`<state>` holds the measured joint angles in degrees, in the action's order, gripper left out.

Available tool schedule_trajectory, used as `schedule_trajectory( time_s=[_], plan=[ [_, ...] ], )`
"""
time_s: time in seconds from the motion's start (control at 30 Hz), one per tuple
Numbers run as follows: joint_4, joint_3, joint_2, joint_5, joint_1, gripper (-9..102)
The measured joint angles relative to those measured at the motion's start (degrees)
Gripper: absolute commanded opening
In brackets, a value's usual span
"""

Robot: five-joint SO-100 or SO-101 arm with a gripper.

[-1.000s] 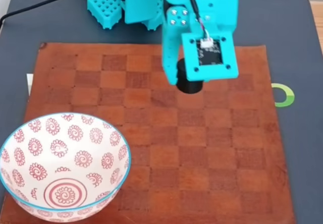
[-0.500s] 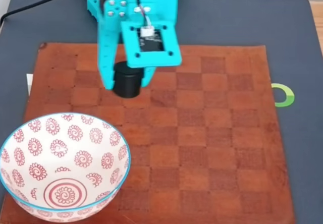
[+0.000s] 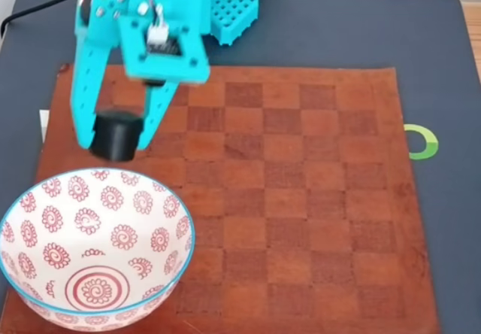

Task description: Grasp a black cylinder and put it in a bowl.

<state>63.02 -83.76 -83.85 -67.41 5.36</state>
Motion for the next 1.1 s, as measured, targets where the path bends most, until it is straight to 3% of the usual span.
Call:
schedule_trajectory(
  time_s=[0.43,0.7,1.1],
  plan=[
    [0.00,13.45,15.47,0.00,0.00,11],
    [0.88,14.41,17.14,-0.26,0.00,24],
    [9.67,14.68,15.82,-3.08,0.00,2]
  ],
)
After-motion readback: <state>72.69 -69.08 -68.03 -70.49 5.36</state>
